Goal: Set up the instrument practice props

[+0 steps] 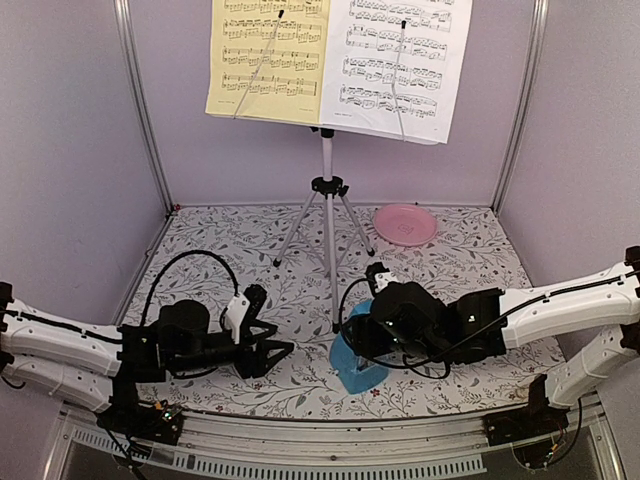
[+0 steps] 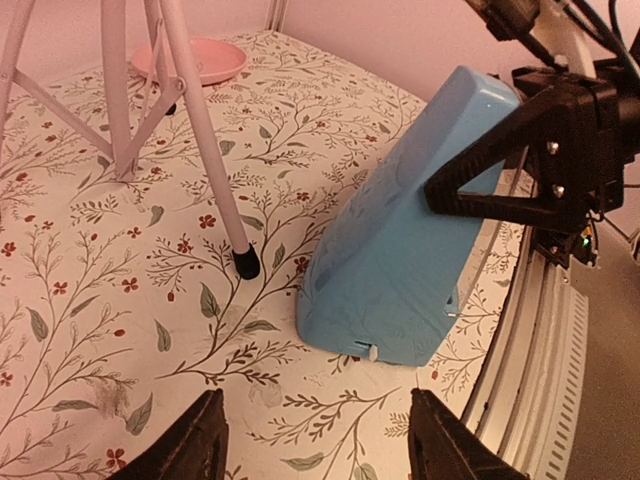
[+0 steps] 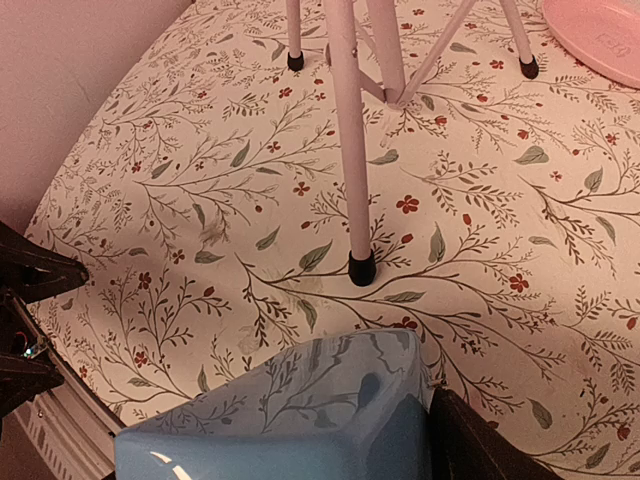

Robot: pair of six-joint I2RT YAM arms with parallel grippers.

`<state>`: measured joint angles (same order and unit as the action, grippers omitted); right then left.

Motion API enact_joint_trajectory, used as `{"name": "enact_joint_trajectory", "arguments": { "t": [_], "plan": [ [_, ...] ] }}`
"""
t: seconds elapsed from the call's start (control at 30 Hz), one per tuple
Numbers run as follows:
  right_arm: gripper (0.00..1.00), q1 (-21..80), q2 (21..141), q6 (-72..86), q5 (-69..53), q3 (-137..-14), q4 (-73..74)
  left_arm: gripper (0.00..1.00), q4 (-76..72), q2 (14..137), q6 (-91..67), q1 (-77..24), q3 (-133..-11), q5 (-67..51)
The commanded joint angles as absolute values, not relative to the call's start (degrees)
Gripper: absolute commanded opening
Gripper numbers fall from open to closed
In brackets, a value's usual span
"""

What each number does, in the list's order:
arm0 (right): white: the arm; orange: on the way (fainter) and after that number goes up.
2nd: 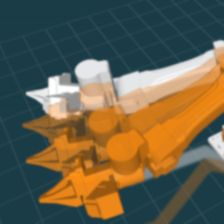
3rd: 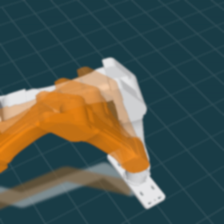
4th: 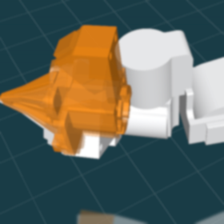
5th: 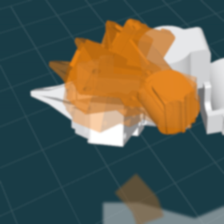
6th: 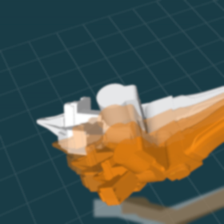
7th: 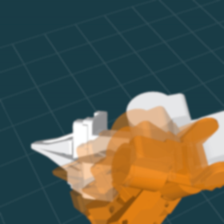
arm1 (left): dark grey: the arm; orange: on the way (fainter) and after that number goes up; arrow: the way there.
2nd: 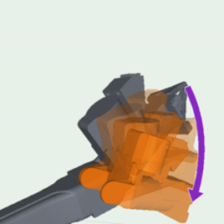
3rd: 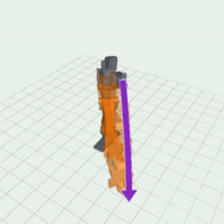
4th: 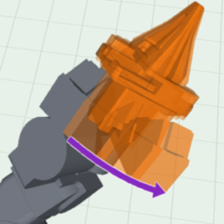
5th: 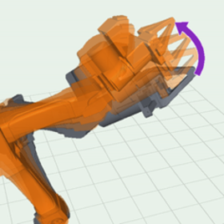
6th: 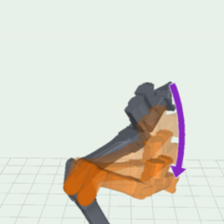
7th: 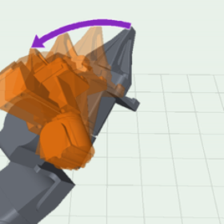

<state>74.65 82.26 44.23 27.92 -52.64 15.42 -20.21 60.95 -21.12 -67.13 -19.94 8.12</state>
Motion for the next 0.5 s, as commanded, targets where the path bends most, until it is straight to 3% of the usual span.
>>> {"name": "enact_joint_trajectory", "arguments": {
  "t": [0.0, 0.23, 0.47],
  "plan": [
    [0.55, 74.2, 81.5, 44.4, 24.3, -52.9, 13.4, 0.63, -20.1, 62.3, -18.6, -68.1, -21.2, 5.6],
    [0.3, 72.1, 77.1, 42.4, 24.3, -55.1, 13.5, 0.61, -18.6, 65.2, -15.4, -68.6, -23.8, 2.3],
    [0.14, 69.8, 73.8, 39.9, 21.6, -58.6, 13.7, 0.57, -15.6, 66.8, -10.6, -69.1, -26.4, -0.3]
  ]
}}
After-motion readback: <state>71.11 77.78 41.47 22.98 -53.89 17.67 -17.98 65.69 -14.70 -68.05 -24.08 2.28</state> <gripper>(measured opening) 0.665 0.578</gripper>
